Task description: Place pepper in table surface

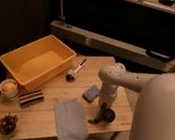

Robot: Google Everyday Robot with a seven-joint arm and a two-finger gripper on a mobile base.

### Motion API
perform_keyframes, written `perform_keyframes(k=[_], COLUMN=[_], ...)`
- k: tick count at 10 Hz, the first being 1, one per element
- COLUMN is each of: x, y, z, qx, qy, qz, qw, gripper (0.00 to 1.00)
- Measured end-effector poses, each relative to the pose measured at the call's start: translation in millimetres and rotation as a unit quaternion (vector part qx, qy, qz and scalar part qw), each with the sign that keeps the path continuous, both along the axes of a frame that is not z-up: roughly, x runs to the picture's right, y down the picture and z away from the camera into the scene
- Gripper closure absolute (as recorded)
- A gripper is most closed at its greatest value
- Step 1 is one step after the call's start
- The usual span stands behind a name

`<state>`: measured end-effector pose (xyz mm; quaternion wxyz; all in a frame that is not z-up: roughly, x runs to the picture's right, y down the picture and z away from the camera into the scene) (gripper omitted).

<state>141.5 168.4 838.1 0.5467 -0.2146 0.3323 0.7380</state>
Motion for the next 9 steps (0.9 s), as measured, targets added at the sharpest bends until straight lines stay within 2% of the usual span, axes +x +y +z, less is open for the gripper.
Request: perform_keyframes(k=[2, 4, 6, 9], x=[-0.1, -5.3, -6.4, -10.3], y=[3.7, 5.7, 8.9, 7.8], z=[1.6, 4.1, 6.1, 6.4], qx=[0.006, 0.016, 0.019, 0.020], qy=[-0.023, -0.056, -0.071, -0.074], qz=[0.031, 0.064, 0.087, 0.086], qw=[0.9992, 0.9963, 0.9935, 0.9933], gripper=[0.38, 0.22, 0.20, 0.20])
